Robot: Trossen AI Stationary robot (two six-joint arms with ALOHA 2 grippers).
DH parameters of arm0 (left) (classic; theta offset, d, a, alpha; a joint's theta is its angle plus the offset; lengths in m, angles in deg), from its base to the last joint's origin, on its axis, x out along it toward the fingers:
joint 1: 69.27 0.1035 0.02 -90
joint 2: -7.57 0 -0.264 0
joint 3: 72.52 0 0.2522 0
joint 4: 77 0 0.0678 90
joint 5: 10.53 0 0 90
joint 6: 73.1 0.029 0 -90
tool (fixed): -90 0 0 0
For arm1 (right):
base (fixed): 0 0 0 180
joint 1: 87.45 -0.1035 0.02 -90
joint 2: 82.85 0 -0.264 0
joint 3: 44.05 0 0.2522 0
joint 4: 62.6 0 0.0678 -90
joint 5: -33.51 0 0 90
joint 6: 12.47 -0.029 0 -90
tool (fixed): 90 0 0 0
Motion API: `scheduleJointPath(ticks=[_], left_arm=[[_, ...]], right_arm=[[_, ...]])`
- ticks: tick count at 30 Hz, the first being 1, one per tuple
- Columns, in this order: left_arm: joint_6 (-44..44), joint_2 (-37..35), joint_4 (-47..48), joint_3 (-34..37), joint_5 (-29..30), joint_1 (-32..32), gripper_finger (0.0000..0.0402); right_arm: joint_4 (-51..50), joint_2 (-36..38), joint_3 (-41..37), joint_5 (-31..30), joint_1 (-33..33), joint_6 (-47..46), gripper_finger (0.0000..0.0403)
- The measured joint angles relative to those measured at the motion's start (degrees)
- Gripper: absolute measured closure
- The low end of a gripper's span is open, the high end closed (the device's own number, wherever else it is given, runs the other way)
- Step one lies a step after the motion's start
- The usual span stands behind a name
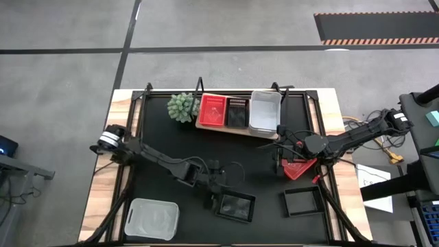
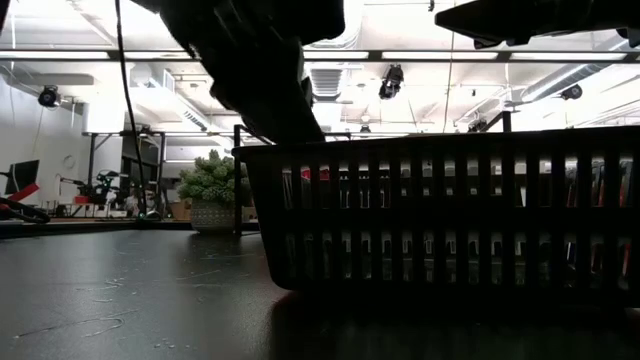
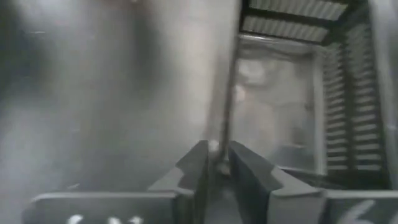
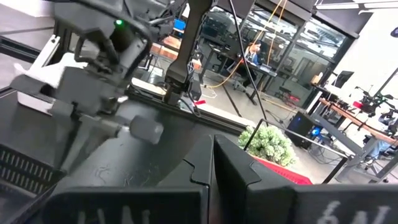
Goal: Stack baskets on shelf by color
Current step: Stack the left black basket on top of the black basket on the shelf
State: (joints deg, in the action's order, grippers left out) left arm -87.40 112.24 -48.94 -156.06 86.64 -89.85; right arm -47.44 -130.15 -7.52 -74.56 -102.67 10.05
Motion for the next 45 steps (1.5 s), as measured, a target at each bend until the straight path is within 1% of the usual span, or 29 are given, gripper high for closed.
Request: scheduleJointPath(ticks=[3, 5, 9, 11, 13, 16, 19, 21, 26, 29, 34, 36, 39, 42, 45], left_arm=[[0.0, 1.2, -0.3, -0.2, -3.1, 0.4, 0.0385], [-0.2, 1.7, -0.3, -0.2, -3.4, 1.1, 0.0397], [1.5, 1.6, 0.3, -0.3, 2.5, 2.3, 0.0397], [2.9, 0.5, 4.6, -0.7, 4.4, 3.2, 0.0397], [4.1, -1.2, 9.9, -2.1, 4.9, 4.2, 0.0396], [4.4, -4.5, 14.7, -3.8, 5.9, 5.4, 0.0396], [3.7, -7.8, 14.4, -4.0, 6.8, 5.8, 0.0396], [1.7, -9.3, 14.0, -4.0, 6.8, 5.7, 0.0396], [-6.0, -8.8, 13.3, -4.0, 6.4, 3.5, 0.0396], [-7.3, -7.4, 13.2, -3.9, 4.1, 0.9, 0.0396], [-7.8, -4.9, 13.3, -3.7, 3.9, -2.0, 0.0396], [-7.9, -4.5, 13.2, -3.5, 3.9, -2.6, 0.0396], [-7.9, -4.5, 13.1, -2.6, 5.1, -2.9, 0.0396], [-7.8, -5.2, 13.6, -1.6, 7.7, -3.2, 0.0396], [-7.0, -6.0, 13.1, -0.9, 9.0, -3.2, 0.0396]], right_arm=[[0.0, 0.0, 0.0, 0.0, 0.0, 0.0, 0.0394], [-0.1, 0.0, 0.0, 0.0, 0.0, 0.0, 0.0394], [-0.2, 0.0, 0.0, 0.0, 0.0, 0.0, 0.0394], [-0.3, 0.0, 0.0, 0.0, 0.0, 0.0, 0.0394], [-0.3, 0.0, 0.0, 0.0, 0.0, 0.0, 0.0394], [-0.5, 0.0, 0.0, 0.0, 0.0, 0.0, 0.0394], [-0.6, 0.0, 0.0, 0.0, 0.0, 0.1, 0.0394], [-0.9, 0.0, 0.0, 0.0, 0.0, 0.0, 0.0394], [-2.2, 0.0, 0.1, 0.0, 0.0, 0.1, 0.0394], [-2.5, 0.0, 0.1, 0.0, 0.0, 0.0, 0.0394], [-4.2, 0.0, 0.1, 0.3, 0.0, 0.0, 0.0391], [-4.3, 0.0, 0.1, 0.7, 0.0, -0.7, 0.0383], [-6.1, 0.0, 0.9, 2.1, -0.1, -2.5, 0.0357], [-10.7, -0.5, 3.4, 3.0, -0.4, -4.2, 0.0325], [-16.5, -1.3, 6.3, 5.6, -1.0, -6.2, 0.0294]])
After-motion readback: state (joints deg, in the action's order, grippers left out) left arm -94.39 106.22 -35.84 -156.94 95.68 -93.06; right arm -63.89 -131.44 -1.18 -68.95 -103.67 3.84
